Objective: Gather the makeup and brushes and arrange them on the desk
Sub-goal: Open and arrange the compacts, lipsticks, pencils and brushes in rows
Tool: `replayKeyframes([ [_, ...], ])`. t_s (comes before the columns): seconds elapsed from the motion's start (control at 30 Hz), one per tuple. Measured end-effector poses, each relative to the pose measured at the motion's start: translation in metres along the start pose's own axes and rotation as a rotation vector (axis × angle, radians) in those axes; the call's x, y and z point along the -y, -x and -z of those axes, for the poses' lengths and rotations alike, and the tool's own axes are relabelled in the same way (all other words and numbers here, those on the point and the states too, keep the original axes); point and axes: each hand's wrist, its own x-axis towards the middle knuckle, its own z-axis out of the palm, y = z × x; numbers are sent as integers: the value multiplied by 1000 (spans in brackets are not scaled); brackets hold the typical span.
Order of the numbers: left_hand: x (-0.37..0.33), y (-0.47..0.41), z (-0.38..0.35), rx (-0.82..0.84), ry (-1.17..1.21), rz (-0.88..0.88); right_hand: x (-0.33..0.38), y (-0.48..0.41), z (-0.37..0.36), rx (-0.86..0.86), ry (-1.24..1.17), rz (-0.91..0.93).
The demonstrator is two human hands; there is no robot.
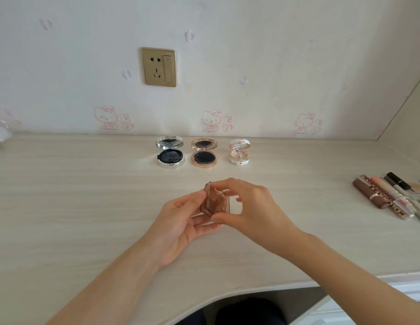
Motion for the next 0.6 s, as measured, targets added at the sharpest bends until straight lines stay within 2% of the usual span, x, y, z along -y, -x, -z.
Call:
replayKeyframes([
  [0.27, 0, 0, 1, 22, -18, -52, -3, 0, 8, 52, -50, -9],
  [0.4, 4, 0, -1, -35, -110, -120, -6, -1, 6, 12, 45, -8],
  [0.5, 5, 0, 0, -151, -275, -221, -9, -5, 3, 15, 93, -10],
  [0.6, 8, -3, 6, -313, -607, -382, -13, -12, 4, 8, 112, -22],
])
